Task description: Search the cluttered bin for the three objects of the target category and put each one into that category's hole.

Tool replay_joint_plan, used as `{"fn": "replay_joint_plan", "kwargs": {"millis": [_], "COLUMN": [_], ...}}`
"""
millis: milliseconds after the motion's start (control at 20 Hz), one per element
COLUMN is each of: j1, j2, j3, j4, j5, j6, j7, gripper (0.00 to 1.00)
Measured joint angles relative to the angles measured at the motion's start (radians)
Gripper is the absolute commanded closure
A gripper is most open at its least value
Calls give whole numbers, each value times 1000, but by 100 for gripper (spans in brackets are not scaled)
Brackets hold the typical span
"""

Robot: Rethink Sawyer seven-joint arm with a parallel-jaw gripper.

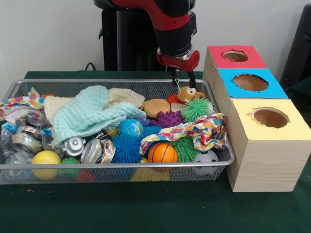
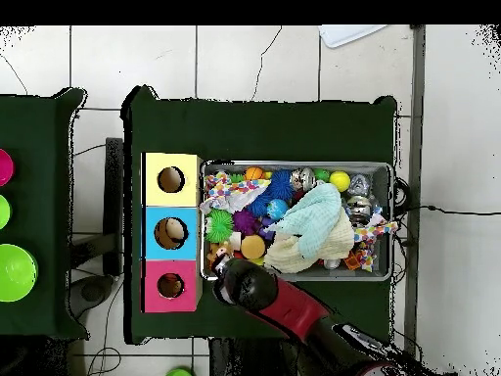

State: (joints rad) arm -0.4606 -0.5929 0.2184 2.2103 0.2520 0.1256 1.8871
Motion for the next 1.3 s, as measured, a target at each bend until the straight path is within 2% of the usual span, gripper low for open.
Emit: {"fn": "replay_joint_plan", "kwargs": {"millis": [200, 500, 1300], "j1": [-18, -30, -10], "j2": [-24, -28, -6], "j3": [43, 69, 59], "j4": [25, 39, 40], "j5": [7, 7, 7], "j6": [0, 0, -1], "j7": [0, 0, 0], "gripper": [0, 0, 0]}}
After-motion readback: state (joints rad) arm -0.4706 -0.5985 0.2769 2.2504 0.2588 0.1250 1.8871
